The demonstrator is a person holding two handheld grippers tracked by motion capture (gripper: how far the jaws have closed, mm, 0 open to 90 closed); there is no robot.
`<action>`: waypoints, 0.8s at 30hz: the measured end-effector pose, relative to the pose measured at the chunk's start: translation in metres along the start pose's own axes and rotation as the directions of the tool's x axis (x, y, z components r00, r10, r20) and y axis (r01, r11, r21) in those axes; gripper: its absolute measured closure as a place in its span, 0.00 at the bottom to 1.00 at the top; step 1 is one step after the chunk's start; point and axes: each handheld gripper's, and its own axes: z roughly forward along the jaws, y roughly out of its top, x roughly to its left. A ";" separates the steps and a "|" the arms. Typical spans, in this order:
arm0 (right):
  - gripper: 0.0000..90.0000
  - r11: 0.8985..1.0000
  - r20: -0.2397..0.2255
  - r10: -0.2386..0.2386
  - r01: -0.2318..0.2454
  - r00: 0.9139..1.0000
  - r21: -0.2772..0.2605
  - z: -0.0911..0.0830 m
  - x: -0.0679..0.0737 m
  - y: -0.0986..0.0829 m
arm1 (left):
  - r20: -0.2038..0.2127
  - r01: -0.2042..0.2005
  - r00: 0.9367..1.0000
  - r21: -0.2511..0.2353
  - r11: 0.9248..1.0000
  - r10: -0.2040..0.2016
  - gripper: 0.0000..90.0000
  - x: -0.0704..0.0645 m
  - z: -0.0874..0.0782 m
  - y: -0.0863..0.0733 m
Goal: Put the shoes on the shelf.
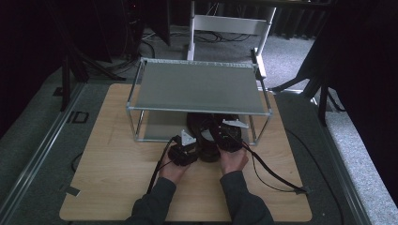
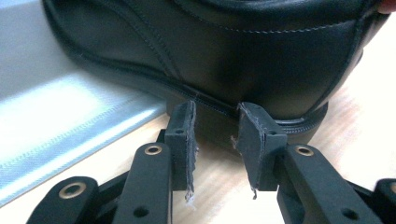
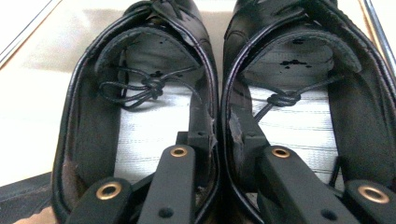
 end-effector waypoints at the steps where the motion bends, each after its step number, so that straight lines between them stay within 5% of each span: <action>1: 0.89 1.000 0.000 0.000 0.000 1.000 0.000 0.000 0.000 0.000 | -0.003 0.003 1.000 -0.001 1.000 -0.003 0.74 0.002 0.001 0.000; 10: 0.81 1.000 0.002 0.007 -0.007 1.000 0.010 0.005 0.002 0.008 | 0.006 -0.009 1.000 -0.017 1.000 0.009 0.72 0.010 0.003 0.000; 11: 0.66 1.000 -0.042 0.015 -0.015 0.999 0.004 0.005 -0.003 0.011 | 0.000 -0.015 1.000 0.001 1.000 0.015 0.70 0.010 0.005 -0.002; 14: 0.61 1.000 -0.054 0.008 -0.008 0.998 -0.001 0.005 -0.004 0.011 | 0.006 -0.004 1.000 -0.002 1.000 0.004 0.67 0.011 0.005 -0.003; 20: 0.51 0.997 -0.068 -0.059 0.055 0.996 -0.059 0.000 0.000 0.006 | 0.003 0.001 1.000 -0.001 1.000 -0.001 0.63 0.013 0.004 -0.004; 21: 0.48 0.990 -0.068 -0.106 0.098 0.992 -0.105 -0.005 0.001 0.004 | 0.006 0.009 1.000 -0.009 1.000 -0.009 0.61 0.013 0.003 -0.004; 24: 0.48 0.983 -0.073 -0.144 0.134 0.987 -0.128 -0.009 0.001 0.004 | 0.008 0.014 1.000 -0.014 1.000 -0.014 0.58 0.012 0.001 -0.005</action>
